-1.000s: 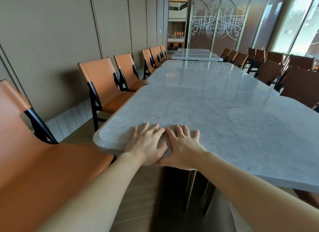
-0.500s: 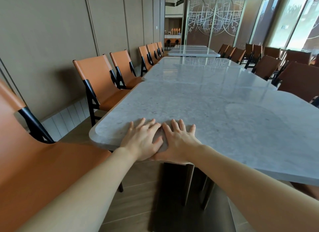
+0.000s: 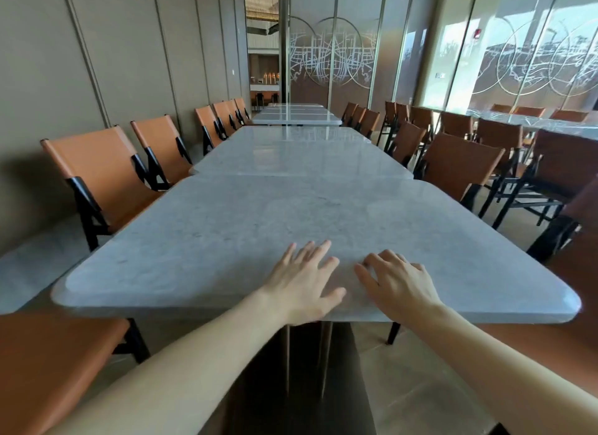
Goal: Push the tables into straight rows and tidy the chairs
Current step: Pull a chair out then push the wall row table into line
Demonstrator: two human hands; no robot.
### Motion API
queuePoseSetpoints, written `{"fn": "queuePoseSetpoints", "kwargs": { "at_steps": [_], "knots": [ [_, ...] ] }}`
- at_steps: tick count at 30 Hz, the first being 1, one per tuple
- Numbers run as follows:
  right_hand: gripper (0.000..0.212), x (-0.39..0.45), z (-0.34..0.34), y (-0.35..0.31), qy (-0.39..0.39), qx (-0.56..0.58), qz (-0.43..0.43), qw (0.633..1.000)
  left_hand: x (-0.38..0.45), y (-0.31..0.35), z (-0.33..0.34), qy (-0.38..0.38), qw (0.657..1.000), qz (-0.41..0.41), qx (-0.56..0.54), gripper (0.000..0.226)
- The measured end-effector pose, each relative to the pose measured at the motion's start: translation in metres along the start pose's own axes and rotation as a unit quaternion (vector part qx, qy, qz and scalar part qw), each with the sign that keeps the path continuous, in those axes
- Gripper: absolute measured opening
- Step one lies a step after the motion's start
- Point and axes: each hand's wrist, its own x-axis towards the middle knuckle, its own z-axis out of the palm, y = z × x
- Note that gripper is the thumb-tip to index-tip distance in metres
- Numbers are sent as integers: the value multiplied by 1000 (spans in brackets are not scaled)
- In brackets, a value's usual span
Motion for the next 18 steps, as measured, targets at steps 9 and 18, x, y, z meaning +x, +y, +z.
{"fn": "queuePoseSetpoints", "kwargs": {
  "at_steps": [9, 18],
  "knots": [
    [72, -23, 11, 140, -40, 62, 58, 996, 122, 158, 14, -88, 989, 109, -42, 126],
    [63, -21, 16, 145, 68, 88, 43, 993, 146, 148, 41, -70, 991, 64, -99, 129]
  ]
}}
